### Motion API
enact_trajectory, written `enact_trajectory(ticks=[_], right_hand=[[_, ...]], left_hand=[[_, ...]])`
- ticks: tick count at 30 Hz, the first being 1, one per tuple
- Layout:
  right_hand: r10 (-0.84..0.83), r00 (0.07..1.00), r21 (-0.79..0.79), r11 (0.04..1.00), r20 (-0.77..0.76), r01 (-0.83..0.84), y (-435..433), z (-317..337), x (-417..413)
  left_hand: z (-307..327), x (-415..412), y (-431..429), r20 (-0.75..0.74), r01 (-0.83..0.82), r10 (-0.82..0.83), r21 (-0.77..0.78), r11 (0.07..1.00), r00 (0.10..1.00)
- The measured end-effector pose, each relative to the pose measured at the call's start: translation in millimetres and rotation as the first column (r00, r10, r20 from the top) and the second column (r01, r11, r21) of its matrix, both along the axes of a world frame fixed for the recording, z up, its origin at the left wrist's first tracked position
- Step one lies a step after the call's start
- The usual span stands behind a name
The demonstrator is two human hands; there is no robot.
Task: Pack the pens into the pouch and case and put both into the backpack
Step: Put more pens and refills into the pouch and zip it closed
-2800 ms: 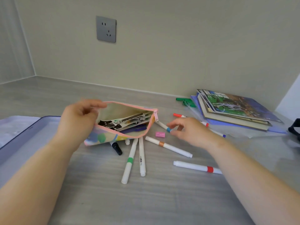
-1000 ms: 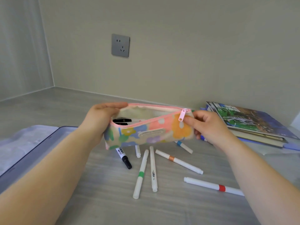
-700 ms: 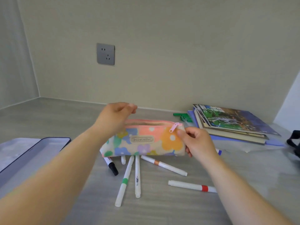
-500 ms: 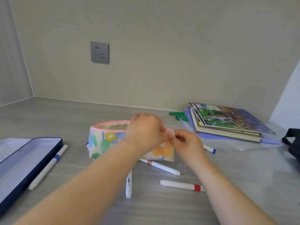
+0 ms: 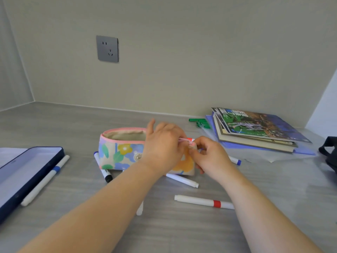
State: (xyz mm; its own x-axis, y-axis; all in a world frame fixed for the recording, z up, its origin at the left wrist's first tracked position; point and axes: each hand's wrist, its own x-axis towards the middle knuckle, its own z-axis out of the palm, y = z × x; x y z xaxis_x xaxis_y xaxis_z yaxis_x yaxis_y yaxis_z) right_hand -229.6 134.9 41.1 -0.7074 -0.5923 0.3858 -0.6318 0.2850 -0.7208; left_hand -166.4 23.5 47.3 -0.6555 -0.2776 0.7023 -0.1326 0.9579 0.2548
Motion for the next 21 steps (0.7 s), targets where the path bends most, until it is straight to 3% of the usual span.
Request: enact_trajectory(ticks=[9, 14, 17, 19, 21], right_hand=[[-0.011, 0.999, 0.033, 0.999, -0.053, 0.012, -3.9, -3.9, 0.6], [-0.052, 0.998, 0.066, 0.996, -0.033, 0.054, -0.4, -4.1, -6.4], [-0.073, 0.997, 0.065, 0.995, 0.016, 0.072, 5.9, -2.4, -11.2], [-0.070, 0.997, 0.067, 0.995, 0.020, 0.068, 6.0, -2.6, -11.0], [-0.060, 0.998, 0.081, 0.995, 0.026, 0.057, 4.1, -3.4, -8.8]], left_hand=[[10.3, 5.8, -6.3, 0.075, -0.026, 0.005, 0.270, 0.963, 0.997], [16.0, 32.6, -42.4, 0.098, -0.186, 0.166, 0.256, 0.949, 0.981], [14.4, 56.6, -70.9, 0.057, -0.215, 0.208, 0.326, 0.921, 0.977], [10.5, 69.1, -85.8, 0.015, -0.139, 0.156, 0.535, 0.833, 0.988], [5.8, 76.7, -94.0, -0.048, -0.004, 0.067, 0.782, 0.623, 0.997]])
